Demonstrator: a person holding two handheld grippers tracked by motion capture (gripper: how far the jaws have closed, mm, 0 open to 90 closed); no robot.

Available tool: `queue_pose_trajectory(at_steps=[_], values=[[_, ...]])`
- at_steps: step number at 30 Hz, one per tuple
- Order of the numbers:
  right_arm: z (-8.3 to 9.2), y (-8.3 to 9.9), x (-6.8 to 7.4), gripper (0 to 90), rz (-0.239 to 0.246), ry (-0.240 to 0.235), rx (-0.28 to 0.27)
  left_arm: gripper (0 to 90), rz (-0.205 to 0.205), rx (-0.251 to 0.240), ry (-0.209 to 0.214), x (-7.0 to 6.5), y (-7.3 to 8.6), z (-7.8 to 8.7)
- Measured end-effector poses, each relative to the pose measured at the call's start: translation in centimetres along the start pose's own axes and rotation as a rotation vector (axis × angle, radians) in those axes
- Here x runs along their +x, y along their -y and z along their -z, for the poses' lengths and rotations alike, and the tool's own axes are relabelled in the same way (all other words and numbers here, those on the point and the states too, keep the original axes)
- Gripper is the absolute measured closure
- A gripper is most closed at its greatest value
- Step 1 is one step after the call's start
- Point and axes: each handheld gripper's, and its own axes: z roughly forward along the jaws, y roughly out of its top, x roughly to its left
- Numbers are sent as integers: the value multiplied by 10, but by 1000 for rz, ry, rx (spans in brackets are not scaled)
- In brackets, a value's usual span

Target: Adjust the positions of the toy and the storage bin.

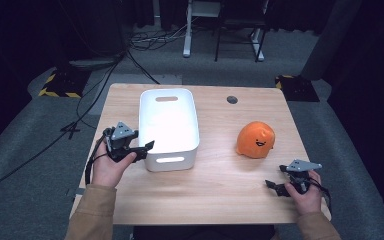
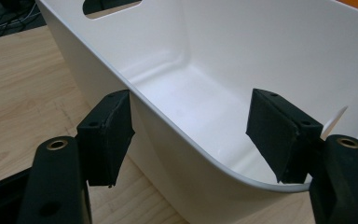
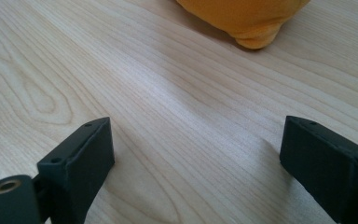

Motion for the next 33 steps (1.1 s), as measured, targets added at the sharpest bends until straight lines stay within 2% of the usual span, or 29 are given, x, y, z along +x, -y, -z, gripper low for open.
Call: queue_pose_trajectory(at_steps=[16, 17, 20, 21, 23, 26, 28, 33], values=[[0, 0, 0, 101, -1, 0, -1, 319, -61, -7, 86, -50, 14, 13], [0, 0, 0, 101, -1, 0, -1, 319, -61, -7, 86, -50, 14, 13], [0, 0, 0, 101, -1, 0, 0, 317, -56, -6, 94, -64, 18, 17], [0, 0, 0, 101, -1, 0, 0, 314, -56, -6, 94, -64, 18, 17], [0, 0, 0, 101, 0, 0, 0, 303, -53, -7, 104, -74, 21, 19], [0, 0, 0, 101, -1, 0, -1, 296, -54, -4, 109, -81, 22, 21], [0, 0, 0, 101, 0, 0, 0, 289, -67, 21, 108, -90, 22, 23], [0, 0, 0, 101, -1, 0, 0, 281, -81, 34, 99, -103, 23, 25]])
